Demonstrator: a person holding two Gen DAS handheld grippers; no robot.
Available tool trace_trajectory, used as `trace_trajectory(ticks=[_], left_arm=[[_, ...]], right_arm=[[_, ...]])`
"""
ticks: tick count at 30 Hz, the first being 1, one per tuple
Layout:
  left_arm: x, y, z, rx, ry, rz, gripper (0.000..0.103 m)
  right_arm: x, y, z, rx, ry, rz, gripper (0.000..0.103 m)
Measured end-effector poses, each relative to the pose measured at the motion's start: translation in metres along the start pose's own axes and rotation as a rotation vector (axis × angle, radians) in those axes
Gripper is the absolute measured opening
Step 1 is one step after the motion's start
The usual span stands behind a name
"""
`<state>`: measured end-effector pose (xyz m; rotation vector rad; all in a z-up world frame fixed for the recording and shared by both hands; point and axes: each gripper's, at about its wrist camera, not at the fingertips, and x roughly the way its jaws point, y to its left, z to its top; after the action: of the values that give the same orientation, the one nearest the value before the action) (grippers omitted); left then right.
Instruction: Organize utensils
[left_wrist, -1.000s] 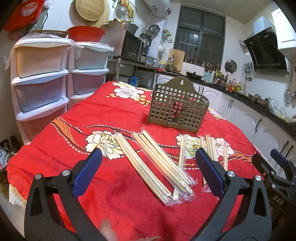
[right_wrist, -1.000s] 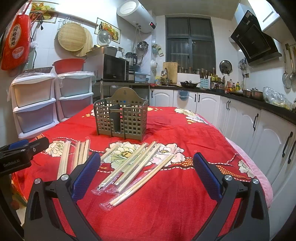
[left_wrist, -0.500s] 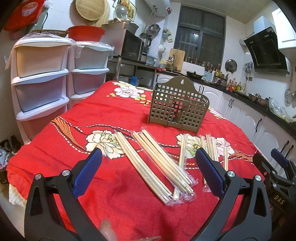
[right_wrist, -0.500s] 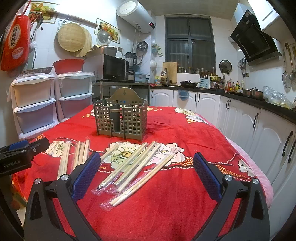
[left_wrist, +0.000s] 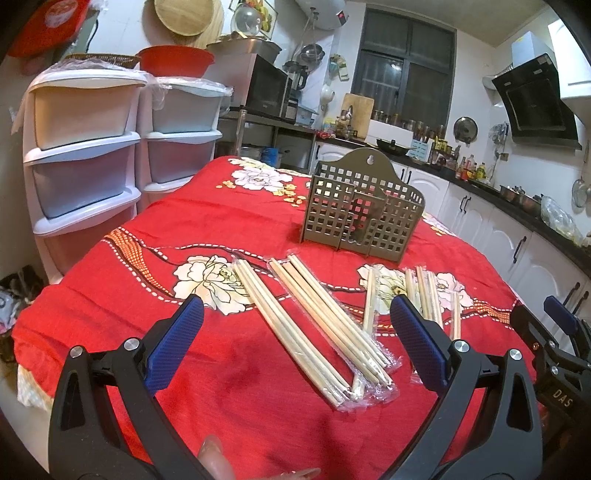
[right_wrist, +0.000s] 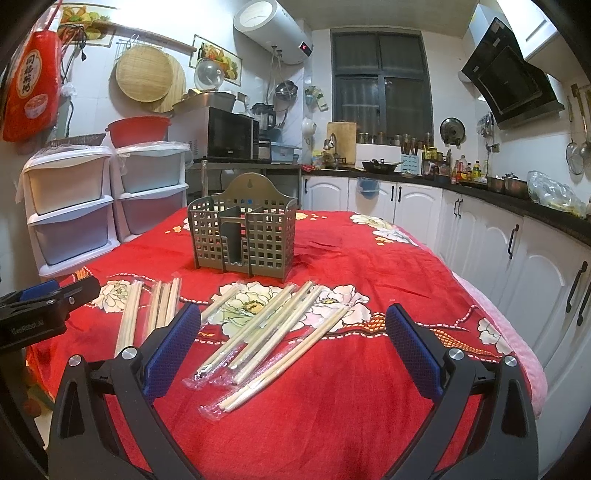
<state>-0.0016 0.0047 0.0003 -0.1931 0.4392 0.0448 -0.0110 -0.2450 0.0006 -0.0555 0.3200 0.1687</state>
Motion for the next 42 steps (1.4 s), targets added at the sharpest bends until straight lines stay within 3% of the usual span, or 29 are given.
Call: trace_trajectory(ticks=[18, 28, 37, 42], left_arm=[[0.022, 0.019, 0.012, -0.017, 0.081, 0.029, 0.093], [0.053, 0.028, 0.026, -0.032, 0.192, -0.021, 0.093], [0.085, 0.031, 0.056, -0.008, 0.224, -0.065, 0.092], [0.118, 0.025, 0.065, 0.023, 0.293, -0.105, 0.079]], right_arm=[[0.037, 0.011, 0.012, -0.055, 0.078, 0.069, 0.097], [0.065, 0.002, 0.026, -0.044, 0.137, 0.100, 0.097], [0.098, -0.010, 0.041, -0.018, 0.183, 0.097, 0.097], [0.116, -0.016, 0.049, -0.025, 0.204, 0.086, 0.097]])
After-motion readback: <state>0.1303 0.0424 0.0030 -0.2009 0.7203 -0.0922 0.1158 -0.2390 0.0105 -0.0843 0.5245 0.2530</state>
